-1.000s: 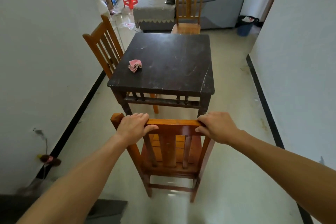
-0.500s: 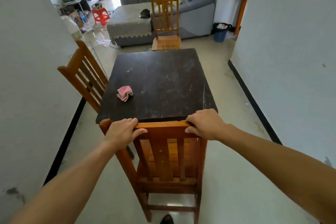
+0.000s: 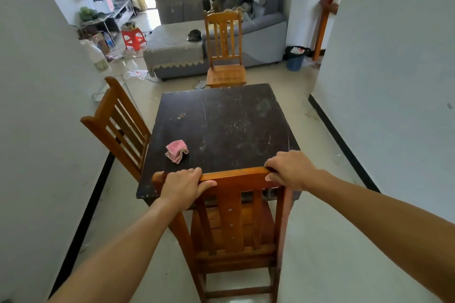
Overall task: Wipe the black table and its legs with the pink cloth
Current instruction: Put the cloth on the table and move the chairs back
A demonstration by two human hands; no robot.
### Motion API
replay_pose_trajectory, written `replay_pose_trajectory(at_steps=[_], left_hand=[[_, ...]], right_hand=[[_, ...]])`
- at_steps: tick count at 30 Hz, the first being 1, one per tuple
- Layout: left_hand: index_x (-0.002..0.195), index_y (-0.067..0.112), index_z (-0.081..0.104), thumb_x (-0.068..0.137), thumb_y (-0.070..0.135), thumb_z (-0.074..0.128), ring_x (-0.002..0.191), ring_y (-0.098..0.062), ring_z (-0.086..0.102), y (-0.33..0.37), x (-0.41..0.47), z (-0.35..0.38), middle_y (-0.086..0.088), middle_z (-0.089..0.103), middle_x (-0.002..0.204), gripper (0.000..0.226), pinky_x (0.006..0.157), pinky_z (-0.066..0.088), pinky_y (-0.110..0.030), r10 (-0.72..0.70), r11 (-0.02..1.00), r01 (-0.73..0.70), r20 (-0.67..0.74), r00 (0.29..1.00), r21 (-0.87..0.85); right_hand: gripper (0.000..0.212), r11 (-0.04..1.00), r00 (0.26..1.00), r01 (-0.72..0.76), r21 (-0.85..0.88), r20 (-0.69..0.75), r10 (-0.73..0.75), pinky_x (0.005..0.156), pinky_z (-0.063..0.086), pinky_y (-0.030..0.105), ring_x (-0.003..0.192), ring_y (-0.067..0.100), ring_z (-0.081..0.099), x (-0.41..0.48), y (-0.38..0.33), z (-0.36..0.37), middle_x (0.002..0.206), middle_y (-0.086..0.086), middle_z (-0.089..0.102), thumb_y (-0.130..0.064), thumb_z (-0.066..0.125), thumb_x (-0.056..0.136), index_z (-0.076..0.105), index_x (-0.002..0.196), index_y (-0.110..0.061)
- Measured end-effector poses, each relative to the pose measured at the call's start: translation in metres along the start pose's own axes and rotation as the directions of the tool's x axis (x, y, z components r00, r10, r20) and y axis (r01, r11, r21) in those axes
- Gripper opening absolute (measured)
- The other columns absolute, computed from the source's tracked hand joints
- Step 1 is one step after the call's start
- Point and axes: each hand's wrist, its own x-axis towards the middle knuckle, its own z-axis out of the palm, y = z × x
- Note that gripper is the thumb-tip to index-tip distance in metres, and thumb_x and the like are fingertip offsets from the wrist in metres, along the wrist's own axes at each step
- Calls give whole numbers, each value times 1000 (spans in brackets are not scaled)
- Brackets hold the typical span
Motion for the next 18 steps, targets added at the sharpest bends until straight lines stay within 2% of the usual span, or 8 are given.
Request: replay_pose_trajectory(at_steps=[5, 9, 11, 14, 18], left_hand=[[96, 24, 54, 81, 76, 12, 79, -7, 56, 12, 7, 6, 8, 61, 91, 69, 71, 47, -21, 47, 999, -48, 36, 998, 7], [97, 25, 56, 82, 79, 6, 80, -7, 57, 8, 6, 14, 9, 62, 91, 75, 70, 45, -21, 28, 999, -28, 4, 1000, -19], [96, 26, 58, 79, 82, 0, 79, -8, 58, 4, 1, 18, 8, 64, 90, 82, 70, 46, -22, 6, 1000, -6, 8, 1000, 3], [101, 27, 60, 74, 86, -4, 88, -12, 61, 9, -7, 15, 7, 66, 96, 91, 83, 46, -29, -29, 992, 20, 71, 997, 125], [106, 27, 63, 72, 92, 5, 104, -20, 58, 22, -31, 3, 3, 65, 107, 94, 98, 37, -42, -75, 952, 27, 148, 986, 305]], right_hand=[[42, 1000, 1000, 10, -19, -20, -10, 95, 44, 28, 104, 11, 57, -10, 5, 21, 118, -9, 63, -56, 38, 97, 56, 125, -30], [47, 998, 996, 58, 19, -70, -57, 92, 46, 27, 101, 10, 58, -12, 8, 32, 115, -9, 65, -59, 33, 97, 57, 124, -29], [52, 996, 993, 51, 78, -109, -42, 83, 48, 22, 92, 8, 60, -12, 5, 39, 107, -10, 67, -64, 31, 95, 62, 118, -30], [62, 983, 973, -43, 178, -218, 82, 67, 48, 17, 73, 7, 60, -17, -4, 55, 85, -13, 69, -70, 24, 92, 71, 97, -30], [63, 967, 882, -93, 238, -432, 191, 53, 41, 15, 53, 4, 54, -38, -17, 77, 60, -14, 62, -62, 26, 96, 72, 71, -27]])
